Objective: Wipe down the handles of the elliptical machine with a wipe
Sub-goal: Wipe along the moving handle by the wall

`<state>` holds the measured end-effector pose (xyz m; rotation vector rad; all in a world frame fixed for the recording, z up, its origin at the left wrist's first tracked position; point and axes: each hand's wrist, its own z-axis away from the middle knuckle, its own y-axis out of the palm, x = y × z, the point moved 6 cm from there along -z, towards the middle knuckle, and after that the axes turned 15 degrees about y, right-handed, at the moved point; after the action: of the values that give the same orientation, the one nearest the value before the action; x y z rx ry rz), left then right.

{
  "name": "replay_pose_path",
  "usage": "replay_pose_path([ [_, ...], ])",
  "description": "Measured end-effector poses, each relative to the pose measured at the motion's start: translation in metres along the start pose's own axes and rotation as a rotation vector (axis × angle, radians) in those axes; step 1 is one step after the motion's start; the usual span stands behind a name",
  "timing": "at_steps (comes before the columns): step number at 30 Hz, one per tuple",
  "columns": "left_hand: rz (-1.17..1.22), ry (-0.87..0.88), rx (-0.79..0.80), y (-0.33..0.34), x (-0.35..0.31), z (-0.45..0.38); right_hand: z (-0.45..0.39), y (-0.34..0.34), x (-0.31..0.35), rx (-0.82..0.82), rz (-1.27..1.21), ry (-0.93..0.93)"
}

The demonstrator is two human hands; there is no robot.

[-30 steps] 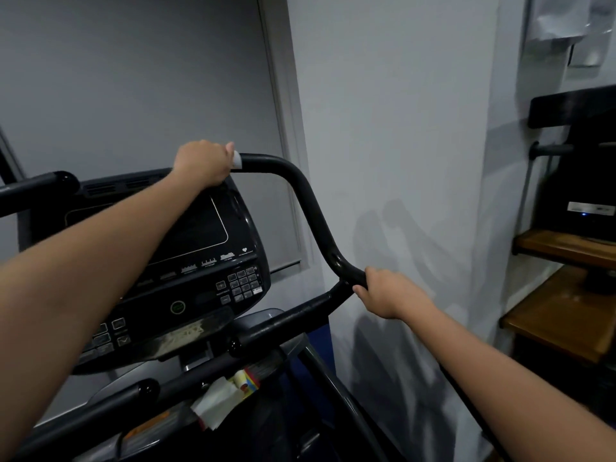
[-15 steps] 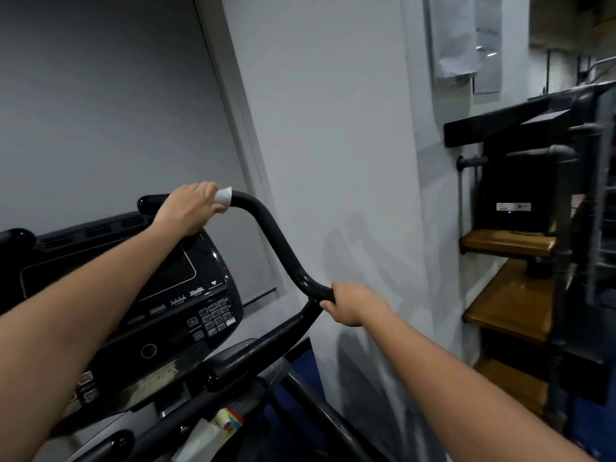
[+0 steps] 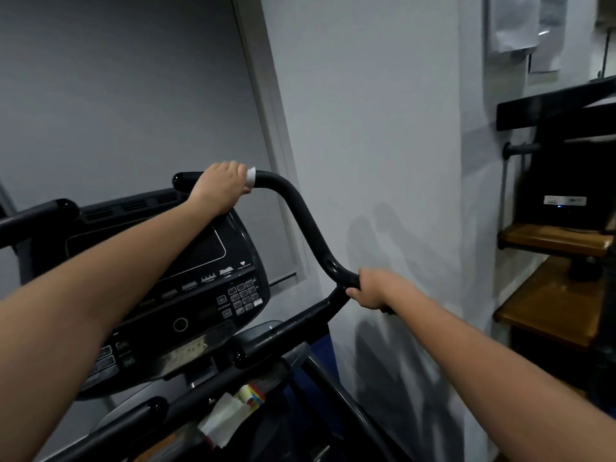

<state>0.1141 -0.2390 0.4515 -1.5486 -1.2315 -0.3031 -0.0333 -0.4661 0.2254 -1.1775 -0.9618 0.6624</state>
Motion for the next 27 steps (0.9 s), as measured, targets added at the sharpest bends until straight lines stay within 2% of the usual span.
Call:
replay_pose_path([
  [7,-0.135,0.091,0.020,0.004,-0.035,-0.040,-0.006,0.003,0.001,-0.094,0.027,-0.013],
  [13,-0.305,0.289,0.028,0.017,-0.055,-0.061,-0.008,0.006,-0.002,-0.148,0.051,-0.014],
  [22,-0.420,0.630,-0.049,0.030,-0.090,-0.068,-0.009,0.006,-0.002,-0.122,0.028,-0.026],
  [27,-0.328,0.754,-0.199,0.028,-0.115,-0.065,-0.006,0.004,-0.001,-0.111,0.008,-0.033],
])
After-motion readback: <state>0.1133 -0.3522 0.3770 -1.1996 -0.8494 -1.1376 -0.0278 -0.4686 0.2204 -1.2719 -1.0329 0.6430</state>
